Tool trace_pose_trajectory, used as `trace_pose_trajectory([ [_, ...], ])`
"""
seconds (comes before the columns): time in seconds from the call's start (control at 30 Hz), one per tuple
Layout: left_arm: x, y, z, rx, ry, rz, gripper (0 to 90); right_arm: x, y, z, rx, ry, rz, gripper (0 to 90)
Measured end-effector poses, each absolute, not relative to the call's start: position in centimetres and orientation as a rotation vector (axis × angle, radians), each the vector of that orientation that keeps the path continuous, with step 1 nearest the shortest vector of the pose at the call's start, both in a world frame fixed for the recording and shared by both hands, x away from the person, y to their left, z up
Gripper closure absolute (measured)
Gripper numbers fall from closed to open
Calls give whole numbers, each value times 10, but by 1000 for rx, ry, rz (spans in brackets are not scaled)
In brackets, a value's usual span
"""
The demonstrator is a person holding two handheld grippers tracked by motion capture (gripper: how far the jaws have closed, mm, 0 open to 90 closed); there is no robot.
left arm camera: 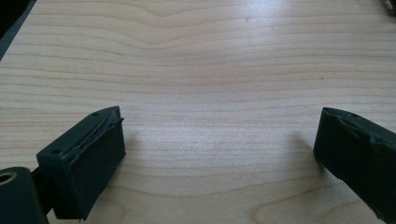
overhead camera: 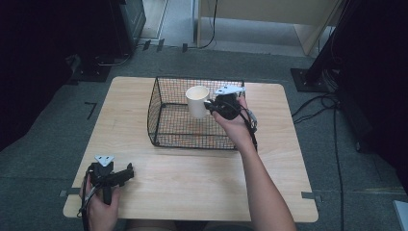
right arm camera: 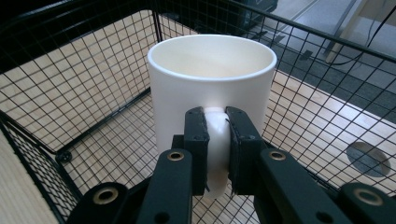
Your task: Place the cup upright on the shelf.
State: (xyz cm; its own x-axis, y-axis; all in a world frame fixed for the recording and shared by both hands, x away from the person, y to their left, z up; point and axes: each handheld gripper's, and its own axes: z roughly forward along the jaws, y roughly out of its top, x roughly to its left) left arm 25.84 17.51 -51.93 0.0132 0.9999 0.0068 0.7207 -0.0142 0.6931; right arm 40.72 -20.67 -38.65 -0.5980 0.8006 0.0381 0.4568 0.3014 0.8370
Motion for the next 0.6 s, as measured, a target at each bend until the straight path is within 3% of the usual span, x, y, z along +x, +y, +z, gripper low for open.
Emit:
trace_pose_trajectory([
  [0.6, 258, 175, -519, 1788, 1760, 716, 22, 432, -191, -411, 1080, 2283, 1117, 805],
])
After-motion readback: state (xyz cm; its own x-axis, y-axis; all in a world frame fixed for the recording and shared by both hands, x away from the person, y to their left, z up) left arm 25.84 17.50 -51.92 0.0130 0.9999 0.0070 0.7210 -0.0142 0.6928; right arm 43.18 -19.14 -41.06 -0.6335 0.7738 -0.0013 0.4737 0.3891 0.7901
